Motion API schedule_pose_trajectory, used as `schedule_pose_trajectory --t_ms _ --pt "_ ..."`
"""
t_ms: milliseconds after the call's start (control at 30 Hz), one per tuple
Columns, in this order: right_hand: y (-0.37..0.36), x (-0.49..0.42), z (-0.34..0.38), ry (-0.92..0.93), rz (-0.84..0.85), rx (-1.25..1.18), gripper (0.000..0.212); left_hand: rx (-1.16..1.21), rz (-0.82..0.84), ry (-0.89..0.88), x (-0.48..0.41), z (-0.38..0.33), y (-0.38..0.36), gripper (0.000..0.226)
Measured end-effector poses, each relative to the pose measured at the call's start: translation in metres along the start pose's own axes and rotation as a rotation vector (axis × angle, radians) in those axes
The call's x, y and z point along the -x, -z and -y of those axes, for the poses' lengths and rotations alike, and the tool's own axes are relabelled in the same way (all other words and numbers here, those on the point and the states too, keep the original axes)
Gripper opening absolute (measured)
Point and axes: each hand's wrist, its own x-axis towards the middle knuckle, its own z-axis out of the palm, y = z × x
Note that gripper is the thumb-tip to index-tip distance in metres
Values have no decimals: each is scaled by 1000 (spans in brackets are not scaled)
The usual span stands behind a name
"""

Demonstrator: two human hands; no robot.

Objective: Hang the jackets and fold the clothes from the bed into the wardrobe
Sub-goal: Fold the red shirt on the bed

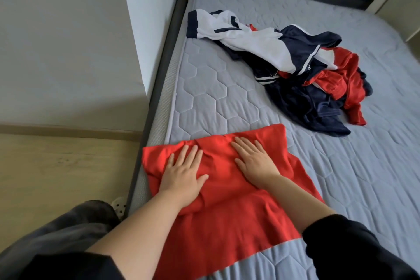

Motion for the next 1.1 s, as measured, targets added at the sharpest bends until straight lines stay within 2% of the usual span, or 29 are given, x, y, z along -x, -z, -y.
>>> schedule_pose_trajectory --t_ms 100,167,233,333,400,500,600,667,767,833,967,1100 --pt "-7 11 -26 -343 -99 -26 54 13 11 49 1 13 -2 73" --pt "-4 13 -32 -617 -120 -146 55 23 6 48 1 12 -1 71" --pt "-3 15 -32 -708 -124 -191 59 19 -27 35 -3 9 4 69" --pt "4 11 -22 -457 -230 -93 59 -13 -100 21 -14 10 17 65" --pt "15 -2 -14 -291 -206 -135 63 6 -102 69 -24 18 25 69" --pt "31 -29 -3 -190 48 -246 75 144 9 170 -36 35 37 83" --pt "47 -58 2 -127 272 -205 79 251 77 180 -45 47 43 90" --pt "58 -71 -1 -99 367 -147 78 314 141 185 -49 53 49 86" --pt "72 -80 -11 -103 541 63 76 294 234 134 -55 59 57 58" --pt "76 -82 -18 -133 624 157 76 271 274 116 -56 61 59 52" --pt "73 -81 -22 -145 652 228 68 232 288 146 -56 65 61 44" --pt "73 -76 -32 -214 570 307 47 258 215 260 -55 69 67 30"
